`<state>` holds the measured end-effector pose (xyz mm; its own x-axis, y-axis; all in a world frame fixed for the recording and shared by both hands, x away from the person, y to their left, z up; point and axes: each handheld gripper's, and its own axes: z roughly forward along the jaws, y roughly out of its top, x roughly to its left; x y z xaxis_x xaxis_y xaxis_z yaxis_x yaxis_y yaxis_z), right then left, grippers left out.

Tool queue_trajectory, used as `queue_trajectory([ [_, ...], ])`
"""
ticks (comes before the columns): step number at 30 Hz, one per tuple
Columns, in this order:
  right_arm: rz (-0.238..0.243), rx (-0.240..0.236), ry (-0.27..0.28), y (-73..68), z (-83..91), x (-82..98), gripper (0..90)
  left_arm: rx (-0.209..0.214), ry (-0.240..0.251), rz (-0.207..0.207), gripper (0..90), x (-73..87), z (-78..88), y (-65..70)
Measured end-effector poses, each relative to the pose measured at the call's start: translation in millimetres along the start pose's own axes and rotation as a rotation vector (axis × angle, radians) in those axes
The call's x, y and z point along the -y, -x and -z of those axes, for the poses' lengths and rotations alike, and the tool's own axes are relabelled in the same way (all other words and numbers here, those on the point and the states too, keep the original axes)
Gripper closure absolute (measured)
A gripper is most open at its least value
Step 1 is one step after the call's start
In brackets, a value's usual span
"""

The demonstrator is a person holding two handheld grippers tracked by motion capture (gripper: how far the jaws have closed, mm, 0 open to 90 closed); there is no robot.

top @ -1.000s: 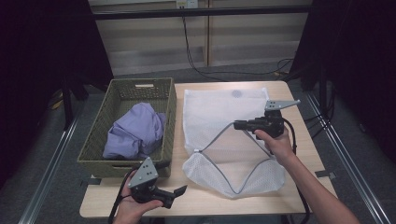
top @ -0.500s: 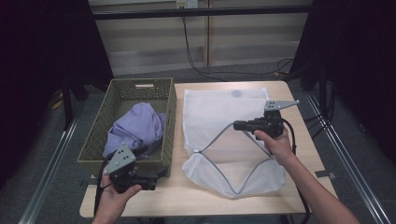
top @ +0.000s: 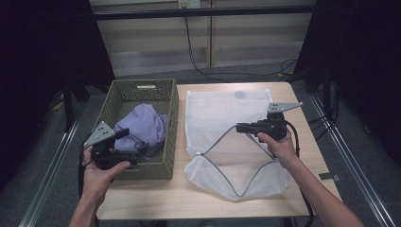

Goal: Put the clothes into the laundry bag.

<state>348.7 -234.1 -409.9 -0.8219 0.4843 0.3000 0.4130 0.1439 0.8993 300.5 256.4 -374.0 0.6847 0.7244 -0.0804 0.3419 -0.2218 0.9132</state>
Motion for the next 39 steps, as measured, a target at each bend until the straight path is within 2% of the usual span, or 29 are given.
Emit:
queue_trajectory([
  [2, 0.001, 0.0, 0.0, -0.3, -0.3, 0.0, 88.4, 0.004, -0.001, -0.002, 4.5, -5.9, -2.1, -8.8],
  [8, -0.004, -0.001, -0.003, 0.5, -1.5, 1.3, 88.3, 0.001, -0.013, -0.003, 4.5, -12.1, -12.0, -22.3],
  [12, -0.008, -0.003, -0.007, 1.6, -3.0, 2.8, 88.3, -0.026, -0.068, 0.001, 4.5, -12.3, -25.5, -36.1],
  [14, -0.011, -0.002, -0.01, 1.3, -3.5, 3.2, 88.3, -0.029, -0.08, 0.021, 4.5, -12.0, -33.0, -42.6],
  [17, -0.01, -0.004, -0.01, 1.5, -3.7, 3.4, 88.2, -0.036, -0.109, 0.018, 6.4, -11.2, -42.7, -52.2],
  [22, -0.013, -0.005, -0.01, 2.1, -3.4, 3.5, 88.2, -0.058, -0.131, 0.048, 6.4, -8.0, -56.1, -67.6],
  [24, -0.01, -0.003, -0.011, 2.2, -3.8, 3.6, 88.2, -0.065, -0.154, 0.055, 6.4, -5.0, -62.9, -74.5],
  [26, -0.008, -0.005, -0.013, 1.9, -4.3, 3.4, 88.2, -0.048, -0.205, 0.072, 6.6, -1.2, -69.9, -81.4],
  [28, -0.008, -0.006, -0.014, 1.9, -4.7, 3.6, 88.1, -0.075, -0.241, 0.073, 7.6, 2.8, -76.2, -87.6],
  [32, -0.011, -0.007, -0.016, 2.7, -5.7, 4.3, 88.1, -0.064, -0.29, 0.092, 7.5, 7.8, -87.7, -93.1],
  [35, -0.01, -0.006, -0.019, 2.7, -6.1, 4.4, 88.1, -0.093, -0.342, 0.079, 6.0, 11.6, -94.3, -96.7],
  [37, -0.009, -0.001, -0.021, 2.3, -6.0, 4.2, 88.1, -0.09, -0.352, 0.089, 5.4, 14.0, -97.4, -99.2],
  [39, -0.009, -0.001, -0.023, 2.4, -6.3, 4.5, 88.2, -0.077, -0.393, 0.101, 5.2, 18.0, -101.6, -103.7],
])
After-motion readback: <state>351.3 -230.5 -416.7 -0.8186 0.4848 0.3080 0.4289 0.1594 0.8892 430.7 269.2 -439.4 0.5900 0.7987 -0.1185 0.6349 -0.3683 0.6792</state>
